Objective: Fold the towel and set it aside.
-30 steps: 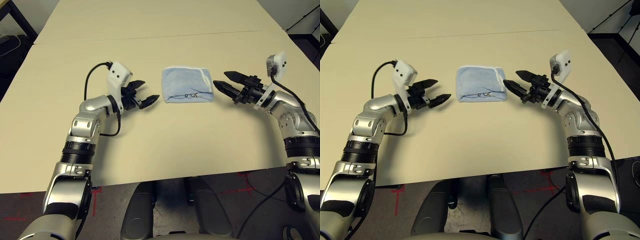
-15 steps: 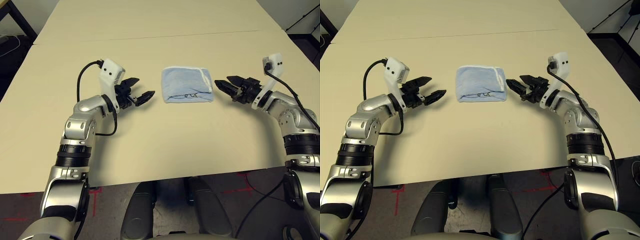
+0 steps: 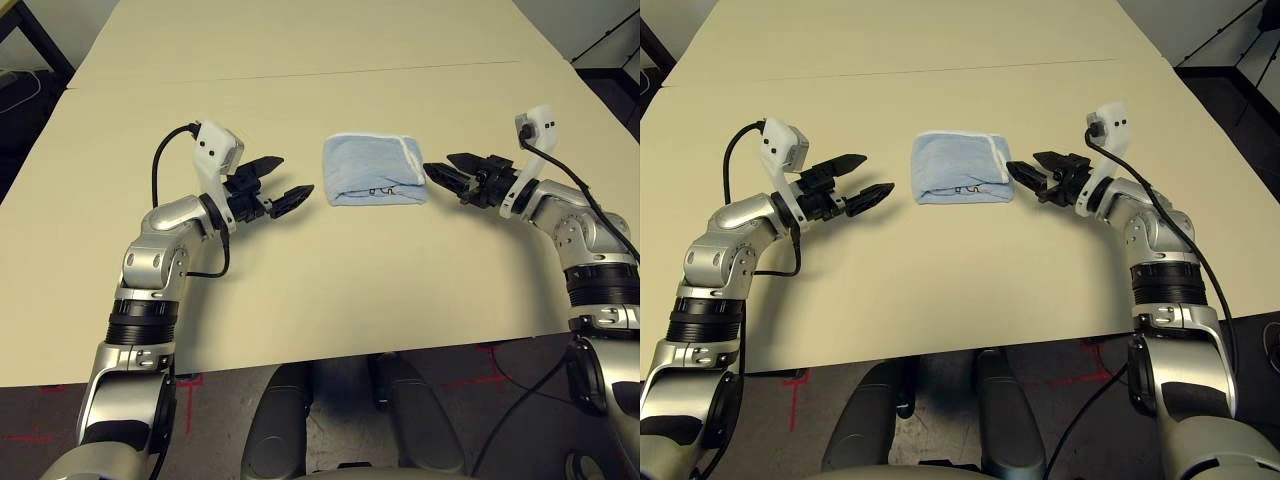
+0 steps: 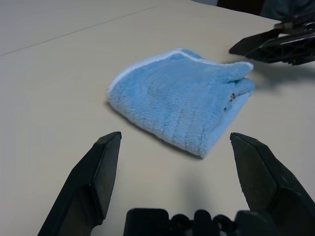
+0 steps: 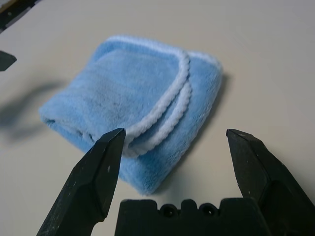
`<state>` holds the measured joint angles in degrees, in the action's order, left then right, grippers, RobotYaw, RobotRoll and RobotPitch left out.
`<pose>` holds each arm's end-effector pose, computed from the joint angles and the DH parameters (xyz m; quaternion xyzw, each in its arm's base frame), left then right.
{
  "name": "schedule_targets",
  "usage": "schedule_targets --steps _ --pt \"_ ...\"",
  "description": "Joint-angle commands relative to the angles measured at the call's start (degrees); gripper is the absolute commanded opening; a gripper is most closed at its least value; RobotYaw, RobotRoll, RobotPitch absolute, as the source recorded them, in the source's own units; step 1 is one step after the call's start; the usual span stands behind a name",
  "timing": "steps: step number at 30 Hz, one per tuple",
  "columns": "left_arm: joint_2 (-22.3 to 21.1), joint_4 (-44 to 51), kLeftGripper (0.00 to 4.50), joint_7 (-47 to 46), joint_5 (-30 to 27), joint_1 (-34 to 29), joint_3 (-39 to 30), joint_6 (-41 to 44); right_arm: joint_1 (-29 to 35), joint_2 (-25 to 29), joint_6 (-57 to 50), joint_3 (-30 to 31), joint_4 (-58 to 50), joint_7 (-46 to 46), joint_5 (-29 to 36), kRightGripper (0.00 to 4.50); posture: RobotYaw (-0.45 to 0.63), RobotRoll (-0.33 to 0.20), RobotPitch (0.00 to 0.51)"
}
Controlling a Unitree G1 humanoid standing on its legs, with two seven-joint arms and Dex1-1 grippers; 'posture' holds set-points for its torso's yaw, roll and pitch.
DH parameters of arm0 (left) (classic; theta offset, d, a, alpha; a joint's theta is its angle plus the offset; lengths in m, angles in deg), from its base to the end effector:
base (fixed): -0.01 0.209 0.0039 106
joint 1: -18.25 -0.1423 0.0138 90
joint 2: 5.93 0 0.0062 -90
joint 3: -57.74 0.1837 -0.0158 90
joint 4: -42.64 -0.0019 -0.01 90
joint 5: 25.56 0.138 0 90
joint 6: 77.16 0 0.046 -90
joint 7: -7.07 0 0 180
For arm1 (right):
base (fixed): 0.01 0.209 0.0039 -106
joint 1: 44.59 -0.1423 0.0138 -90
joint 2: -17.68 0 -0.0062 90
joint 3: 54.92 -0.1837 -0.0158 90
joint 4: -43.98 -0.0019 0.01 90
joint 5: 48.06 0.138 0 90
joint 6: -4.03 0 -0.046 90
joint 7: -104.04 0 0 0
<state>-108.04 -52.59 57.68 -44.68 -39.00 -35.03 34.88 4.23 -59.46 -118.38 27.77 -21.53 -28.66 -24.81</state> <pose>0.2923 0.2186 0.1769 0.0850 -0.0213 -0.4302 0.8984 0.3168 -0.2465 0.1649 0.0571 0.0850 0.3495 0.9313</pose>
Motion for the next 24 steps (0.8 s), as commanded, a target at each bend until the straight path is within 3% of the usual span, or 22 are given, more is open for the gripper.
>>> schedule_targets --steps 1,18,24 --pt "-0.2 0.0 4.50 0.7 -0.3 -0.7 0.7 -0.5 -0.9 -0.6 -6.0 -0.6 0.1 -1.7 1.4 4.48 0.05 0.000 0.239" --pt "-0.6 0.8 4.50 0.8 -0.4 -0.7 0.9 0.4 -7.3 -6.5 -26.2 -6.3 2.0 -13.1 7.4 4.48 0.05 0.000 0.239" --pt "-0.8 0.7 4.50 1.0 -0.3 -0.5 1.1 0.5 -7.9 -7.7 -28.1 -7.1 2.4 -16.1 7.4 4.48 0.06 0.000 0.244"
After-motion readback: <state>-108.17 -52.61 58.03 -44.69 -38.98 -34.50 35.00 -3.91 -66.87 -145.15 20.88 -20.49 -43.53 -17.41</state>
